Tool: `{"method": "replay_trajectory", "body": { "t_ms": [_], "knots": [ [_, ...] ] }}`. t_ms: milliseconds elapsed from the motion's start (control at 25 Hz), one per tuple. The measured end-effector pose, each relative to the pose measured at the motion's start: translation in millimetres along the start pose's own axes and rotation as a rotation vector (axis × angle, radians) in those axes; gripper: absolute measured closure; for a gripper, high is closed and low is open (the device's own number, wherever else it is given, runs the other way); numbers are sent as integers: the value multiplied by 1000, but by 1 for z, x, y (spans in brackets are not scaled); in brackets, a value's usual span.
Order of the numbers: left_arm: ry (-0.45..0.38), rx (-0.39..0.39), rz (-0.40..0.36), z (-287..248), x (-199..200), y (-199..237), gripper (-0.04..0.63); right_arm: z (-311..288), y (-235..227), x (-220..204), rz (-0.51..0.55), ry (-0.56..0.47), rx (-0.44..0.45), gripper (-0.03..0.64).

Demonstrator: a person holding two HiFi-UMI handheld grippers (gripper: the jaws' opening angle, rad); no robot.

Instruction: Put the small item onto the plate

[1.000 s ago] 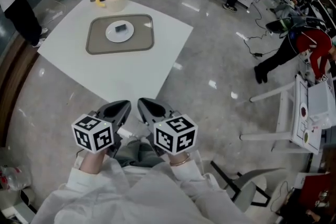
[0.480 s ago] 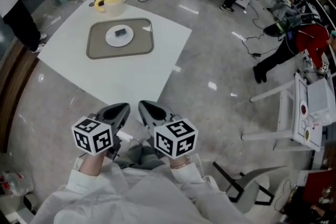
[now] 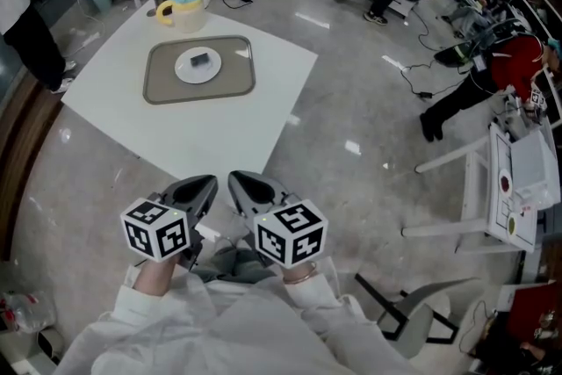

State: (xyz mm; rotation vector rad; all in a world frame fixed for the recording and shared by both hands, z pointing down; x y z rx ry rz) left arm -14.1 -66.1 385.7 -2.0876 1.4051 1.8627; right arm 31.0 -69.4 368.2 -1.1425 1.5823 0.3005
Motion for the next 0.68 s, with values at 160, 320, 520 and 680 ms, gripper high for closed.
{"method": "replay_trajectory", "body": {
  "t_ms": [160,320,520,680],
  "knots": [
    [2,-1,0,-1,1,0,584,-1,-1,0,10,6,-1,601],
    [6,2,-3,-3,0,0,584,0,-3,-1,18,11,-3,601],
    [8,1,-8,-3,2,-1,584,-1,-6,0,25,13,-14,601],
    [10,-1,-6,-4,1,-1,584,-2,-6,0,41,21,-15,601]
  ]
}}
Point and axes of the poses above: the fingertips, and each gripper's own axes: z backward along the fingers, y to its left, x out of its top, the point moved 1 cm from there along z, backward along the fingers, and after that the axes turned 7 degrees about -x, right-handed, at the moved point
